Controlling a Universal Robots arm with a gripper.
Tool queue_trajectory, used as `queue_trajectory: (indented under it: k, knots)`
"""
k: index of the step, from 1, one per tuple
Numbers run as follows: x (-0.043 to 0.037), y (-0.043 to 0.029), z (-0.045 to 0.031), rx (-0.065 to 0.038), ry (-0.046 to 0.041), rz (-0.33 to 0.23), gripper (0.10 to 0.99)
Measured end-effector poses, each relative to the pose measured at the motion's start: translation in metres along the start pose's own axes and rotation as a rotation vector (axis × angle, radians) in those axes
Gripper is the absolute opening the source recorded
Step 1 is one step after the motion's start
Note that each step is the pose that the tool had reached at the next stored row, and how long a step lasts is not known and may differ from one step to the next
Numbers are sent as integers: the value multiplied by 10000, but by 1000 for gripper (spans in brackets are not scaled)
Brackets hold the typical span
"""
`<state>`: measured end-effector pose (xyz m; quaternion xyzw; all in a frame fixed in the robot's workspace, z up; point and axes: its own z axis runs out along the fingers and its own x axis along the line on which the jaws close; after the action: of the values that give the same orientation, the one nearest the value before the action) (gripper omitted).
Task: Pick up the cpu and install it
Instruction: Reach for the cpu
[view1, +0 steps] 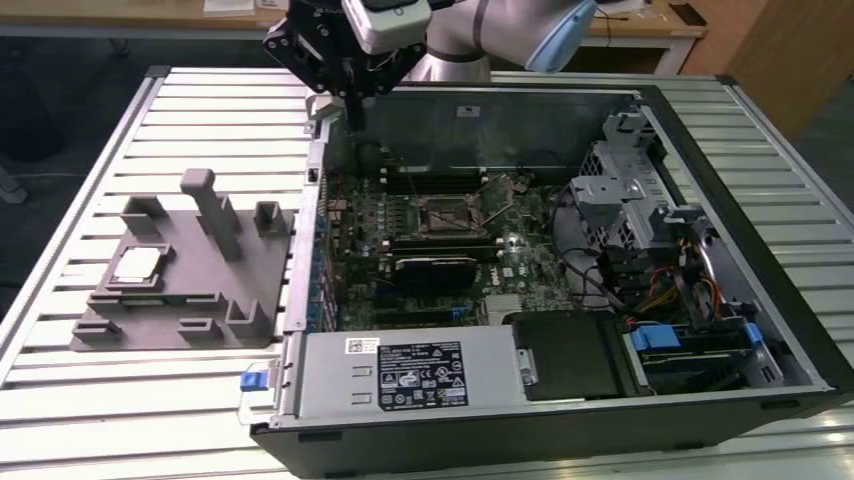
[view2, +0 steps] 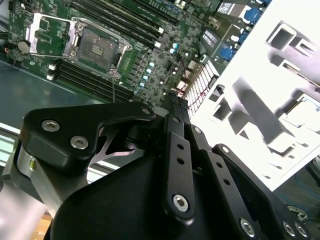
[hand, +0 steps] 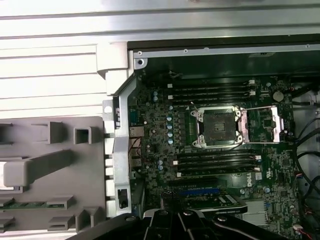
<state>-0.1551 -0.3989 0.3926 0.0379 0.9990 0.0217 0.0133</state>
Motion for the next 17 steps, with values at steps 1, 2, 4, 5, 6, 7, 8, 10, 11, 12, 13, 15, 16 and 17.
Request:
queue_trajectory:
  k: [1, 2, 4, 5, 6, 7, 8, 10, 11, 12, 13, 15, 16, 17]
  knots:
    - [9, -1, 0, 0, 0, 0, 106]
    - [17, -1, 0, 0, 0, -1, 106]
    - [30, -2, -1, 0, 0, 0, 106]
    - [36, -3, -1, 0, 0, 0, 106]
    - [42, -3, -1, 0, 0, -1, 106]
    - [49, -4, -1, 0, 0, -1, 106]
    - [55, -4, -2, 0, 0, 0, 106]
    - [69, -5, -2, 0, 0, 0, 106]
    - [76, -6, -2, 0, 0, -1, 106]
    - [83, -6, -3, 0, 0, -1, 106]
    - [91, -7, -3, 1, 0, -1, 106]
    - [107, -8, -3, 0, 0, 0, 106]
    - [114, -9, -3, 0, 0, 0, 106]
    - [123, -9, -3, 0, -1, 0, 106]
